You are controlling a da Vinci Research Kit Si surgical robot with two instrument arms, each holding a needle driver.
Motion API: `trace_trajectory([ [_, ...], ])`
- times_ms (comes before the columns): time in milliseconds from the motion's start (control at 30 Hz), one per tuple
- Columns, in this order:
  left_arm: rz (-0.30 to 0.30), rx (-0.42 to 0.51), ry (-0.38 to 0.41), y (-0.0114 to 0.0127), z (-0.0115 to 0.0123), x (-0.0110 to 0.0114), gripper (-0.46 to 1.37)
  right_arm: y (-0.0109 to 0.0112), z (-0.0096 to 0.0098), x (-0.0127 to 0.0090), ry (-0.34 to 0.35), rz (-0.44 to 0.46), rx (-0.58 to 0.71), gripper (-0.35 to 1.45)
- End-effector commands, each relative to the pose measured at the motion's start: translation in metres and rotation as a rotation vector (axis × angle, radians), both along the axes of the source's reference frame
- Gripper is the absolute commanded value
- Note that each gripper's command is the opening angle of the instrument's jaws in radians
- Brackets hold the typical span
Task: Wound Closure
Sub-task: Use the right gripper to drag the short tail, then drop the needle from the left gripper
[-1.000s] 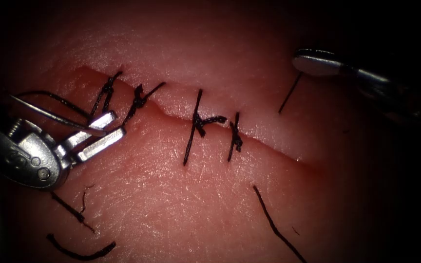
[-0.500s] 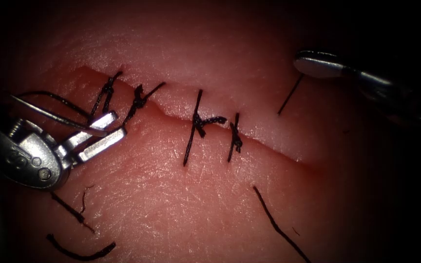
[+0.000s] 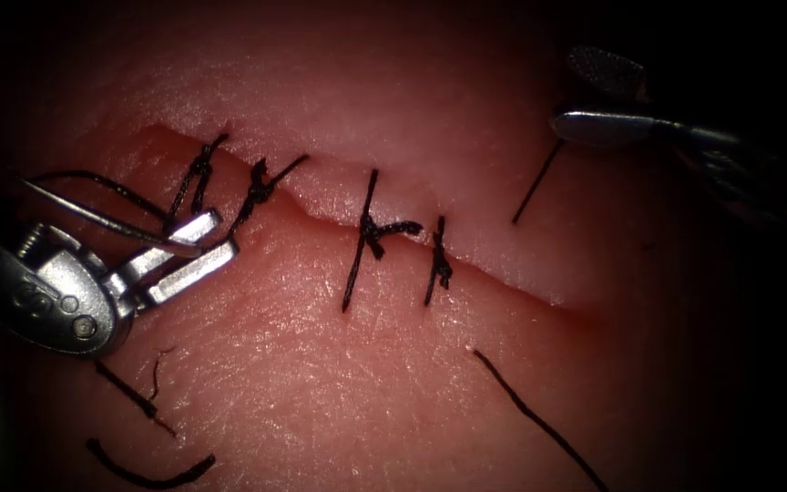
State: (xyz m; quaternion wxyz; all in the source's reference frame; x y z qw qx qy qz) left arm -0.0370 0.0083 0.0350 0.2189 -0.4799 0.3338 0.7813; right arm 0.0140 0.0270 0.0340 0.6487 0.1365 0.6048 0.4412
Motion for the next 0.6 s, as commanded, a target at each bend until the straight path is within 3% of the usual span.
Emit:
trace_trajectory([
  [33, 0.021, 0.007, 0.004, 0.0001, 0.0000, -0.0001, -0.35, 0.0002, -0.0002, 0.0000, 0.000, 0.011, 0.003, 1.38],
  [333, 0.103, 0.086, 0.047, 0.0017, -0.0006, -0.0009, -0.35, 0.0027, -0.0040, -0.0003, -0.025, 0.031, -0.068, 1.39],
  [467, 0.145, 0.138, 0.066, 0.0030, -0.0009, -0.0013, -0.35, 0.0029, -0.0049, -0.0002, -0.029, 0.027, -0.074, 1.38],
  [600, 0.190, 0.197, 0.076, 0.0047, -0.0018, -0.0014, -0.35, 0.0028, -0.0050, -0.0002, -0.067, 0.002, -0.170, 1.35],
])
